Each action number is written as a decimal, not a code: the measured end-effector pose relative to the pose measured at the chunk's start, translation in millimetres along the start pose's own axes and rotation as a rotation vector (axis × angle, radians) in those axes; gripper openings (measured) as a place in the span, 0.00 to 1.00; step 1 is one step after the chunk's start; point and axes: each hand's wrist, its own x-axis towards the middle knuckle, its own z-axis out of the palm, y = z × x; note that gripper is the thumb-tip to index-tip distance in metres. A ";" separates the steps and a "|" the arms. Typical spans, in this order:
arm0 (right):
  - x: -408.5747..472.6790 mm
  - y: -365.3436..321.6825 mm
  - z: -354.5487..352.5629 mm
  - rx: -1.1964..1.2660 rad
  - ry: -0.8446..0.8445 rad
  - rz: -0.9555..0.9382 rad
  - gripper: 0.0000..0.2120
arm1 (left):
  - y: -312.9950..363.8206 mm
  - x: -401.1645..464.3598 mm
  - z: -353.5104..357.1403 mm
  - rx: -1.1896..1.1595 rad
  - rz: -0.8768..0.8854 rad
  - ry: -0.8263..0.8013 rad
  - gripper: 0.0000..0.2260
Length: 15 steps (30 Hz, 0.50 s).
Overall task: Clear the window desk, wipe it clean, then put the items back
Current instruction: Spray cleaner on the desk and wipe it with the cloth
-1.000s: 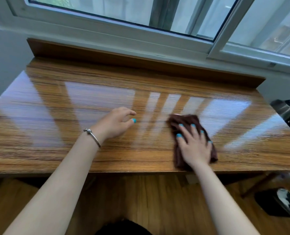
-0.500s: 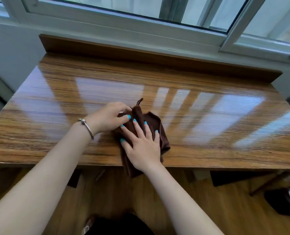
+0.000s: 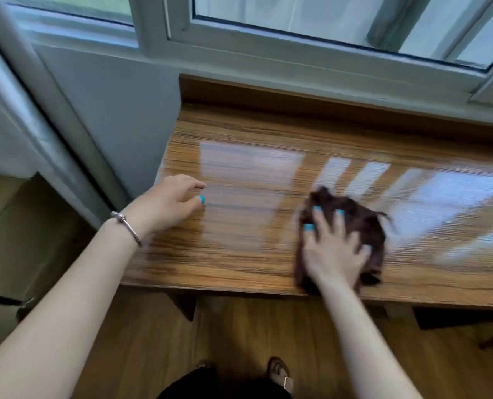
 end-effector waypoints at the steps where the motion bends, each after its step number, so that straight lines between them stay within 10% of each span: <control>1: -23.8 -42.3 8.6 -0.004 -0.015 -0.127 0.25 | -11.5 -4.1 -5.9 0.003 0.001 0.005 0.18; 8: -89.2 -135.6 31.6 0.031 -0.126 -0.552 0.24 | -39.6 -6.2 -23.0 -0.073 0.127 -0.054 0.17; 15: -66.5 -87.7 9.7 0.025 -0.095 0.088 0.24 | -61.3 -17.1 -32.5 -0.153 0.088 -0.033 0.18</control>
